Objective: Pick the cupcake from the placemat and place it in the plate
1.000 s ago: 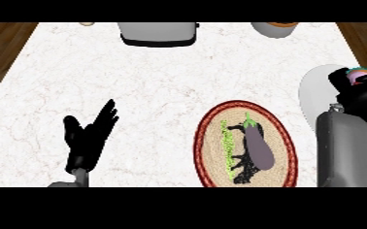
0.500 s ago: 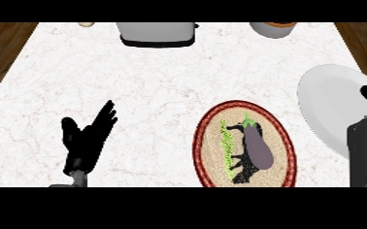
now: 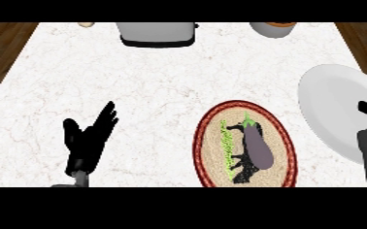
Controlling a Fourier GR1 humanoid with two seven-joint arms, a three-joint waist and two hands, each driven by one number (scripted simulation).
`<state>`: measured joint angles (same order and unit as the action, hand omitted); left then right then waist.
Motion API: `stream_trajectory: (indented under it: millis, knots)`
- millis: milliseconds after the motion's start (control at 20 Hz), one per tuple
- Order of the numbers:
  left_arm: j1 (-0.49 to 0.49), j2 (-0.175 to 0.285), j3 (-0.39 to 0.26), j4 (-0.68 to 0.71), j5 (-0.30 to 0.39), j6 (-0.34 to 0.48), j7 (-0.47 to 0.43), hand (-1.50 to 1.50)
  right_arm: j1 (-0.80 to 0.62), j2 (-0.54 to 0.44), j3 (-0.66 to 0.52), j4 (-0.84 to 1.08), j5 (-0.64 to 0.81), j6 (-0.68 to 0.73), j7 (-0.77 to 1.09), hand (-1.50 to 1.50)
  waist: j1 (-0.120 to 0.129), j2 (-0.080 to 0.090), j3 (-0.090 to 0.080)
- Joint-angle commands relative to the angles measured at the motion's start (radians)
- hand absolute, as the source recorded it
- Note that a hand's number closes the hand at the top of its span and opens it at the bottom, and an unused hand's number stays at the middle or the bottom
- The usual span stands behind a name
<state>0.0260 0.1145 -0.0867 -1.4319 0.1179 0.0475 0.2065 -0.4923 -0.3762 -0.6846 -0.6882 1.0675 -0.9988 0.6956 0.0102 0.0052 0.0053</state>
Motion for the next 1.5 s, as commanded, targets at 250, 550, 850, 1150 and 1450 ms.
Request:
stream_trajectory:
  millis: [250,550,850,1150,1450]
  knots:
    - [-0.002,-0.016,-0.009,-0.005,-0.011,0.013,0.015,0.0,0.046,0.011,-0.022,-0.12,-0.428,-0.126,-0.495,-1.5,-0.004,-0.001,0.001]
    - [-0.033,-0.01,0.014,0.01,-0.011,0.017,0.022,0.0,0.165,0.114,-0.072,-0.313,-0.727,-0.109,-0.716,-1.5,-0.016,-0.006,-0.003]
    - [0.03,-0.008,0.01,-0.021,-0.012,0.0,-0.002,0.0,0.344,0.252,-0.028,-0.596,-0.893,0.081,-0.796,-1.5,-0.022,-0.01,-0.006]
    - [0.012,-0.014,0.018,0.009,-0.022,-0.002,-0.003,0.0,0.575,0.362,0.076,-0.819,-0.919,0.189,-0.792,-1.5,-0.018,-0.007,-0.006]
    - [-0.014,-0.017,0.033,0.052,-0.017,-0.024,-0.019,0.0,0.799,0.375,0.326,-0.939,-0.932,0.058,-0.757,-1.5,-0.017,-0.006,-0.006]
